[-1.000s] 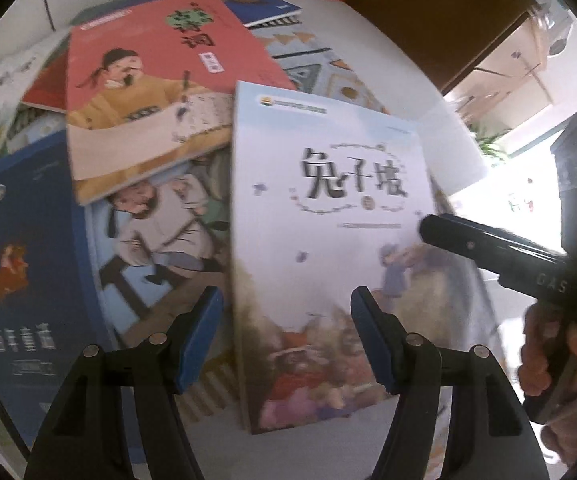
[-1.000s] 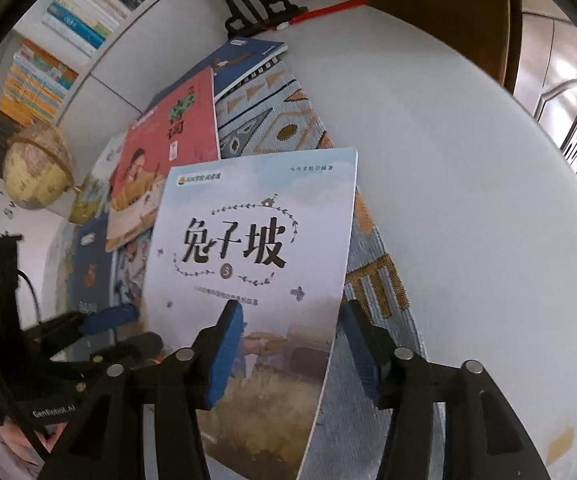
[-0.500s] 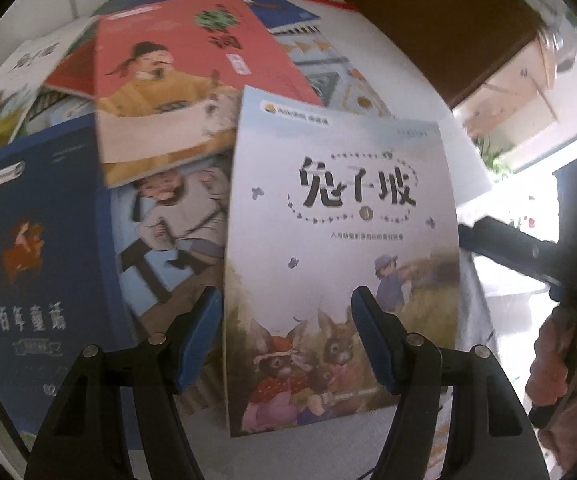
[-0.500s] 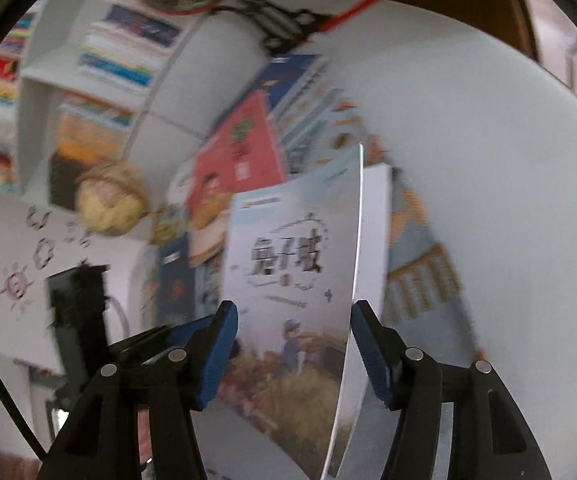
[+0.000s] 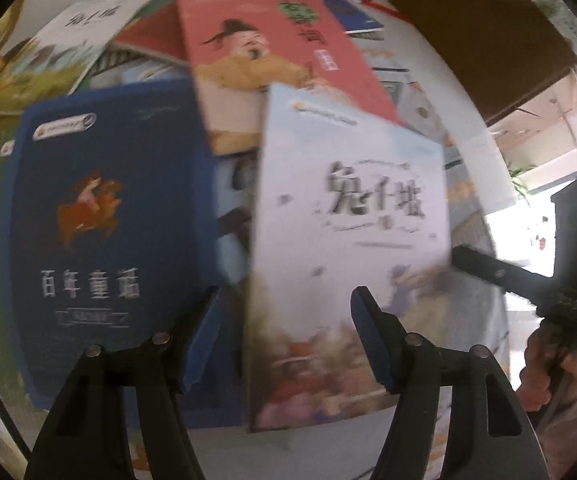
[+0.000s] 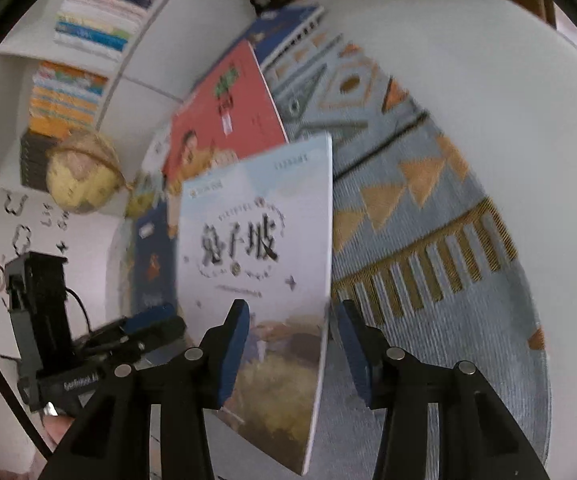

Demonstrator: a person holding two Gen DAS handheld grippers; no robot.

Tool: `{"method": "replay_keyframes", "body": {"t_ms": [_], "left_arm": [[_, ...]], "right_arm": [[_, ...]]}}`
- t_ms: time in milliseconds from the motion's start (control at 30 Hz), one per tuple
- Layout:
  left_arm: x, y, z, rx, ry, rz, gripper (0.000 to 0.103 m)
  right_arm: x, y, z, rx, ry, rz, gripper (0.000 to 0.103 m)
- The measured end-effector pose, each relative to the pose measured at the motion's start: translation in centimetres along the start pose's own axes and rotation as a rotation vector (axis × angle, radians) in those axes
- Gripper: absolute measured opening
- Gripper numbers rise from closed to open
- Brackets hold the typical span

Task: Organize books

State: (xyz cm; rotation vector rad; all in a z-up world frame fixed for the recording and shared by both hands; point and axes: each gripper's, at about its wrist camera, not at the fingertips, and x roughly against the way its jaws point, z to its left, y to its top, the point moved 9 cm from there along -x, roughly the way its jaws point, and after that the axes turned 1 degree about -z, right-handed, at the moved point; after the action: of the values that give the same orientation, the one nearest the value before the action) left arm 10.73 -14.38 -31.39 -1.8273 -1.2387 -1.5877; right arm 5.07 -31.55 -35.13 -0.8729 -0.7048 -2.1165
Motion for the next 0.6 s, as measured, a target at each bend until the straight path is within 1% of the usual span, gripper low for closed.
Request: {"method": "replay_keyframes", "body": {"t_ms": [67,133,167,200,233,267,300,333,400,433,500,533,600], "left_arm": [[0.1,0.2,0.3,0.016,-0.029,-0.014,0.066],[0.0,0.2,0.0,0.015,-0.058,-0.015,0.072],[-0.1,0.2,-0.2,0.007,-0.077,-0.020,0.079],[-0.1,0.1,-0.4,-0.003,-0.084,-0.022,0.082],[-0.2,0.0,-0.7,-0.023,-0.082,-0.025,0.082],[-0.1,-0.2,-1.1,-0.048,-0.084,-0.026,0.085],[-0.3,-0.2,-1.1,-0.063,-0.068,-0.018,0.085],[-0.4,-0.3,-1.1,-0.074,-0.054,-0.019,0.085],[0.1,-0.3,-1.0,-0.060,-0.077,-0.027,0.084],[0.4,-0.2,-0.8,-0.030,-0.106,-0.029,0.083],[1.2,0.0,-0.6,0.017,-0.169,-0.048,0.079],[1.6,0.0,-0.6,0.021,-0.185,-0.058,0.078],[2.0,-0.2,-0.7,0.001,-0.169,-0.062,0.074]], "right_arm": [[-0.2,0.2,0.3,0.003,0.007,-0.023,0.054],[-0.5,0.4,0.7,-0.004,0.022,-0.037,0.062],[-0.6,0.5,0.9,-0.006,0.043,-0.042,0.062],[-0.8,0.4,1.1,-0.015,0.063,-0.031,0.064],[-1.0,0.5,1.3,-0.022,0.097,-0.026,0.064],[-1.0,0.5,1.6,-0.027,0.135,-0.017,0.064],[-1.1,0.5,2.1,-0.036,0.173,-0.009,0.065],[-0.8,0.6,2.5,-0.020,0.193,-0.019,0.065],[0.1,0.5,3.4,0.014,0.252,-0.048,0.064],[0.2,0.4,3.4,0.010,0.265,-0.048,0.064],[-0.2,0.1,2.9,0.002,0.242,-0.028,0.062],[-0.4,-0.1,2.6,-0.004,0.234,-0.021,0.060],[-0.4,-0.4,2.4,-0.029,0.248,-0.016,0.060]]}}
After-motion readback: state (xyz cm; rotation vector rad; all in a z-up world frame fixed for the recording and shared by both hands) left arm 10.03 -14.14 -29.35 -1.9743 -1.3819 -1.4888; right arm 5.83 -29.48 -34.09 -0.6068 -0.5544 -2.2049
